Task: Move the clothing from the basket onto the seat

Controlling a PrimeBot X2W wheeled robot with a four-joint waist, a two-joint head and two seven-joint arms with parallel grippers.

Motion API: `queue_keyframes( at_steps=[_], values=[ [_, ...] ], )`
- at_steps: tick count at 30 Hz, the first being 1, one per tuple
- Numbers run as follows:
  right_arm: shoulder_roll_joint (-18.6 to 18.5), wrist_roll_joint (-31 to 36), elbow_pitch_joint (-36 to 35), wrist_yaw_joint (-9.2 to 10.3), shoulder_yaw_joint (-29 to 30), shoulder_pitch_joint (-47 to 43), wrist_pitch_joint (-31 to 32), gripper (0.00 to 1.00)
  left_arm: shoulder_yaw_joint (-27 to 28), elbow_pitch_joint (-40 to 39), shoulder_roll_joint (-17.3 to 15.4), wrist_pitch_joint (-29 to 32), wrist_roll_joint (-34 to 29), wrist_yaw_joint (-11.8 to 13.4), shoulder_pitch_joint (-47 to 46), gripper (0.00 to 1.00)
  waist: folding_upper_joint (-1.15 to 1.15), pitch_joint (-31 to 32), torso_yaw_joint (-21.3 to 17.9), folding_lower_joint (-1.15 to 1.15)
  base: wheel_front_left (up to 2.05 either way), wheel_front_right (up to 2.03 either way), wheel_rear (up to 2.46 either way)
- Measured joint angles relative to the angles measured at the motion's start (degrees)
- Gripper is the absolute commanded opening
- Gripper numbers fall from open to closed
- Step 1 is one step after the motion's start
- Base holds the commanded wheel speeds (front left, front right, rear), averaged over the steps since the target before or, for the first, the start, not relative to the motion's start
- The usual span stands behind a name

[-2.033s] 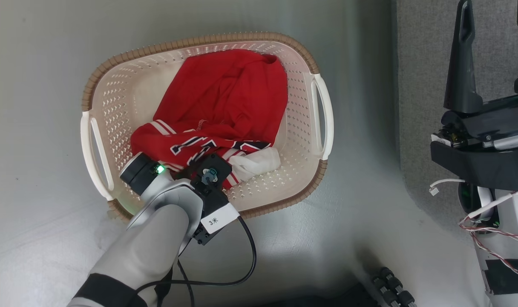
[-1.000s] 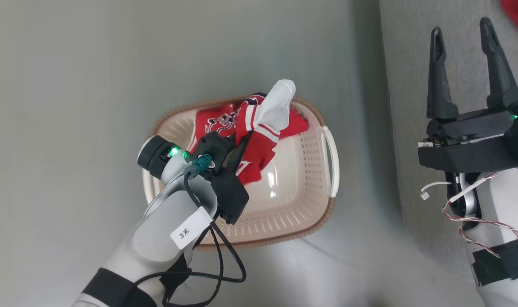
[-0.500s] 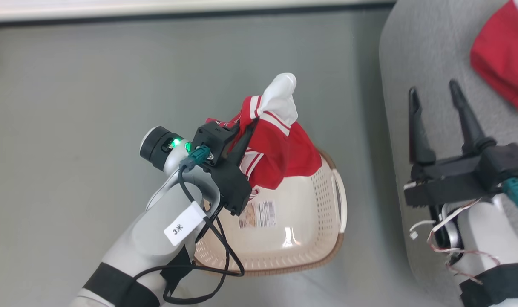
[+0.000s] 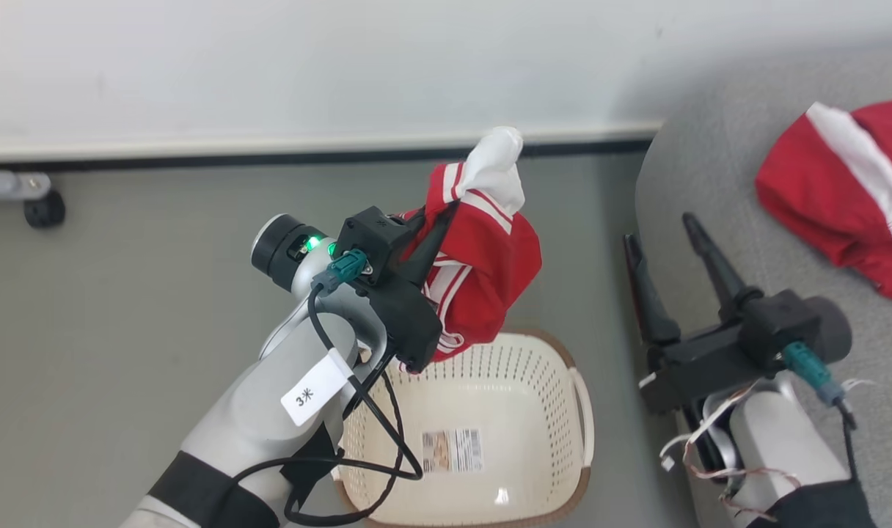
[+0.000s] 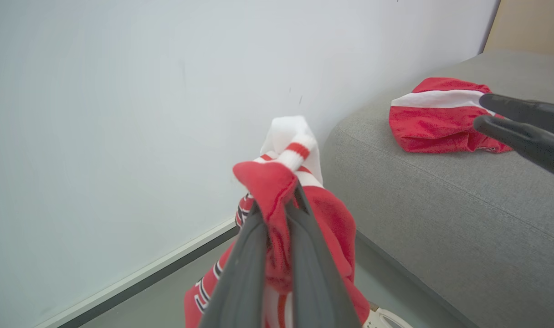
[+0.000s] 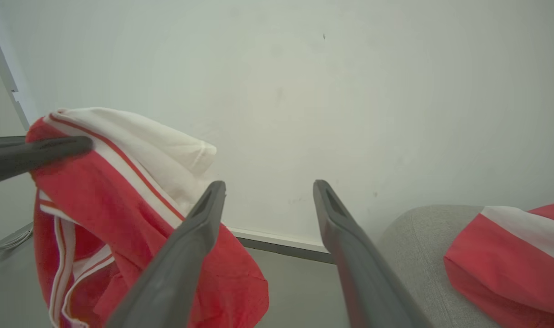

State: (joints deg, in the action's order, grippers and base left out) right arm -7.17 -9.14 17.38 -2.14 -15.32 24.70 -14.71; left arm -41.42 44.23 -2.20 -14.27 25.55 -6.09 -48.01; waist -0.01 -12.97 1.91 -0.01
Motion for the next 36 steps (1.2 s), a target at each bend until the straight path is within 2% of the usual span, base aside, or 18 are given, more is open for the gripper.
queue_keyframes(
  at_steps=[6,18,32,33,34,35,36],
  values=[
    [1.0,0.0,3.68,-1.45,-2.3,-2.29,0.0,1.0,-1.07,-1.04,-0.01,-0.01,2.56,-0.04,-0.21,0.0,0.0,5.99,0.01,0.0,0.0,0.0,0.0],
    [2.07,-0.67,7.54,-3.0,-6.73,-5.06,0.0,1.0,-4.34,-5.57,0.01,-0.02,6.39,0.62,2.04,0.0,0.0,14.46,0.05,0.0,0.0,0.0,0.0],
    [2.79,-0.68,13.95,-4.43,-11.99,-2.11,0.01,1.0,-9.45,-11.65,-0.07,1.07,9.33,2.52,4.27,0.0,0.01,17.8,3.04,0.01,0.0,0.0,0.0],
    [2.87,-0.68,14.52,-4.44,-12.61,-1.54,0.01,0.96,-9.6,-11.95,-0.08,1.08,9.39,2.64,4.39,0.0,0.01,17.88,3.28,0.01,0.0,0.0,0.0],
    [2.92,-0.8,14.73,-4.53,-13.04,-1.15,0.01,0.55,-9.65,-12.13,-0.08,1.14,9.46,2.65,4.67,0.0,0.01,17.96,3.49,0.01,0.0,0.0,0.0],
    [3.01,-1.11,14.96,-4.66,-13.5,-0.7,0.01,0.43,-9.6,-12.15,-0.05,1.24,9.46,2.82,5.02,0.0,0.01,18.03,3.67,0.01,0.0,0.0,0.0],
    [3.11,-1.4,15.11,-4.91,-13.81,-0.31,0.01,0.22,-9.61,-12.15,-0.1,1.44,9.46,3.09,5.34,0.0,0.01,18.09,3.81,0.01,0.0,0.0,0.0]
  ],
)
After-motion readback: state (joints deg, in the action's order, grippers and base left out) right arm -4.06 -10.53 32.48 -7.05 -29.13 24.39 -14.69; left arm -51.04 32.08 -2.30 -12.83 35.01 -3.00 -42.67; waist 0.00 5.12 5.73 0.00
